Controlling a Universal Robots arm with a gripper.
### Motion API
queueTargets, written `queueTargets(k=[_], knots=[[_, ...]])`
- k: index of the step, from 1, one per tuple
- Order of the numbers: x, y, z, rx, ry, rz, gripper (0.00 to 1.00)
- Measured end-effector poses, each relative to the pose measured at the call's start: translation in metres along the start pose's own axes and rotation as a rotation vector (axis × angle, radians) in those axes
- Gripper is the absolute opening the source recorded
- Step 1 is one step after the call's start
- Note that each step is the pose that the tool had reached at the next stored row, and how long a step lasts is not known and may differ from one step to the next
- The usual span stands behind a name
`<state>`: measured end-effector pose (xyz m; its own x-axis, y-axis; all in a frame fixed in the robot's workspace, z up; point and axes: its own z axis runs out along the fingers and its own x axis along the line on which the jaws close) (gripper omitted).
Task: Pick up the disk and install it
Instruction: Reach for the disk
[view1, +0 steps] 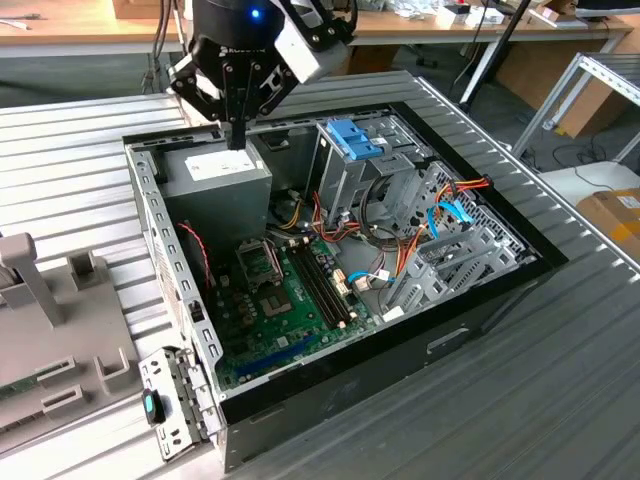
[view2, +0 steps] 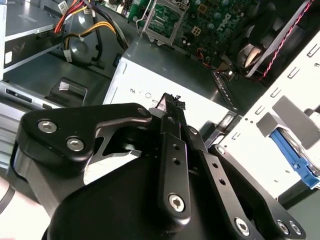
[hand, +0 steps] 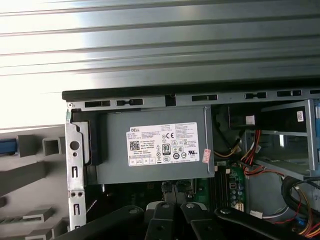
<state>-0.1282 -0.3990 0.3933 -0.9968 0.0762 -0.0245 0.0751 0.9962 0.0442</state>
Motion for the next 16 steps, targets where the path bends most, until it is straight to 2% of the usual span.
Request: queueTargets(k=[5,10,16], knots=[[0.0052,-0.0004,-0.0001,0.0000,0.0000,0.000,0.11],[0.0070,-0.0005,-0.0002,0.0001,0.0000,0.000,0.11],[0.0200,-0.0015,-0.0005,0.0000,0.0000,0.000,0.11]])
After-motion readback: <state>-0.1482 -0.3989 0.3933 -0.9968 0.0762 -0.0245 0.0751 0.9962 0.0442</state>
